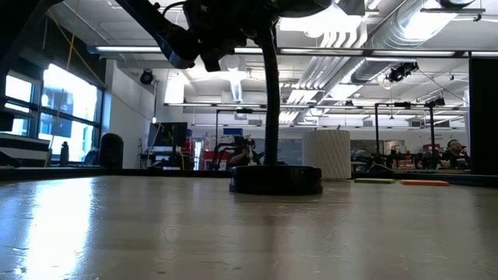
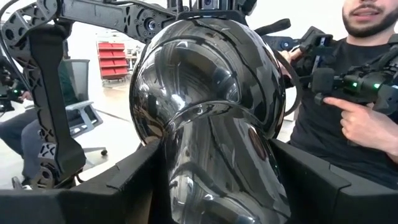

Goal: Screw lightbulb
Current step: Insert the lightbulb into the desk lamp

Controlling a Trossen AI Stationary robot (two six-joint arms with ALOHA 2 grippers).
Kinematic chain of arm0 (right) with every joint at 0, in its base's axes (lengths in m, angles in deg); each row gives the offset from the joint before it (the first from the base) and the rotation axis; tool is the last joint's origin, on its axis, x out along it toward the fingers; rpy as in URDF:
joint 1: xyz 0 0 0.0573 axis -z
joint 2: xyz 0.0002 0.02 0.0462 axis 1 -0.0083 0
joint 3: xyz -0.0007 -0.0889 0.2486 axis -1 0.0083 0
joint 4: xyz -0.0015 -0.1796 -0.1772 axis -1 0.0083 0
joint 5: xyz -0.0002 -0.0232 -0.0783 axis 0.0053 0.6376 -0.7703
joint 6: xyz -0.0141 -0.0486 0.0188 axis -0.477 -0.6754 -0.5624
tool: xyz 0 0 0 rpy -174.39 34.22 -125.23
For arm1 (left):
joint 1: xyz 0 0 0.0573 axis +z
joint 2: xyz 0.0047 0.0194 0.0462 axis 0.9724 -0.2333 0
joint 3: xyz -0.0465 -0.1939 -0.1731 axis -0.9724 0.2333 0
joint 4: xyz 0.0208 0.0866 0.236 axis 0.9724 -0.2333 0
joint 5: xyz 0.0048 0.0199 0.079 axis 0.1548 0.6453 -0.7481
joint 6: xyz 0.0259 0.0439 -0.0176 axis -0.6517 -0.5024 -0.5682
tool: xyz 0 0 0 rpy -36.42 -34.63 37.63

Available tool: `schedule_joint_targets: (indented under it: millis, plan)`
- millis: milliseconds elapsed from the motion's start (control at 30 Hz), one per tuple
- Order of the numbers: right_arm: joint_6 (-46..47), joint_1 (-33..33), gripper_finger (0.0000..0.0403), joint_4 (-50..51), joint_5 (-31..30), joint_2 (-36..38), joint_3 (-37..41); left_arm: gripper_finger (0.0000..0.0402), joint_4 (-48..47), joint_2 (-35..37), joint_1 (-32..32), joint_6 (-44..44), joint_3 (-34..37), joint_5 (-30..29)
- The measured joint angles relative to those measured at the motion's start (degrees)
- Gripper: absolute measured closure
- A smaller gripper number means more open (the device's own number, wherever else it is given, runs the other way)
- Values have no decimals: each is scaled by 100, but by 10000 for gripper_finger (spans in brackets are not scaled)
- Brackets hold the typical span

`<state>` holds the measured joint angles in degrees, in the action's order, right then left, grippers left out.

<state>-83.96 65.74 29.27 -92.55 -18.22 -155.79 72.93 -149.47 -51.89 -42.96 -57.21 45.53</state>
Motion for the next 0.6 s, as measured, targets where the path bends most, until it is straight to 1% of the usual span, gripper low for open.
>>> schedule_joint_targets:
  millis: [133, 267, 467, 600]
  plan:
    - [264, 8, 123, 18, -11, 0, 0, 137, -15, 2, 0, -17, 0, 2]
    - [891, 14, 123, 17, -52, 0, 0, 137, -38, 2, -5, -56, 0, 6]
    - [2310, 88, 123, 27, -24, 0, 0, 137, -65, 2, -15, -83, -1, -42]
    - [3561, 156, 123, -42, 2, 0, 0, 137, -72, 4, -26, -196, 0, -57]
